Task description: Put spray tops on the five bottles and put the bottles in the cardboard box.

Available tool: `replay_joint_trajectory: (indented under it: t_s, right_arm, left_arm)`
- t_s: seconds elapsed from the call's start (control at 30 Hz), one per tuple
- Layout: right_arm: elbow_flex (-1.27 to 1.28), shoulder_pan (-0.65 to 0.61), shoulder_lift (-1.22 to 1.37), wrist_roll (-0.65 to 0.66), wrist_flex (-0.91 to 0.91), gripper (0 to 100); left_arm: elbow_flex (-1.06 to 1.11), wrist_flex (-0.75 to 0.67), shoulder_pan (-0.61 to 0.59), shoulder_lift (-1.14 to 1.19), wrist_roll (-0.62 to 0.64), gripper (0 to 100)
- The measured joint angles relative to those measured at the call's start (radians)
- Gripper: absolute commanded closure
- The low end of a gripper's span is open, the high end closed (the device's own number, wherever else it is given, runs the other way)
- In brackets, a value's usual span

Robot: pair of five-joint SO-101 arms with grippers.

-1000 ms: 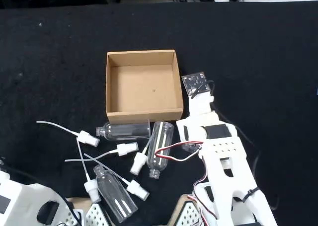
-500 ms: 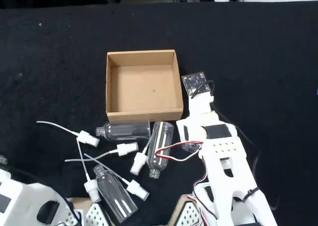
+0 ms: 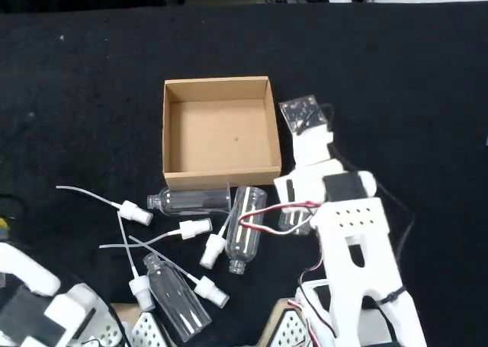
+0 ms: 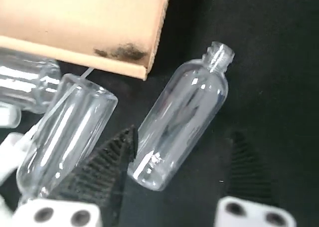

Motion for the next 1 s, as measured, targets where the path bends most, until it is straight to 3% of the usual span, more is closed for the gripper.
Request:
replay_joint_trajectory:
  t_s: [0.1,0.3,0.6,0.7,0.83,1.0]
  right_arm:
    - [-0.074,-0.017,0.000,0.072,0.075,82.5]
    - [-0.173,-0.006,-0.002,0.226,0.218,82.5]
    - [-0.209,0.417,-0.002,0.557,0.359,82.5]
    - [-0.209,0.468,-0.002,0.580,0.387,82.5]
    - [-0.256,0.358,-0.012,0.500,0.454,82.5]
    - [-0.376,0.012,-0.034,0.262,0.474,82.8]
  left_arm:
    - [0.025,-0.017,0.003,-0.017,0.071,97]
    - [0.038,-0.031,0.034,-0.017,0.086,97]
    - [0.061,-0.031,0.129,-0.032,0.244,97]
    - [0.064,-0.031,0.144,-0.032,0.311,97]
    - [0.064,-0.029,0.135,-0.032,0.338,97]
    - [0.058,-0.038,0.029,-0.032,0.299,97]
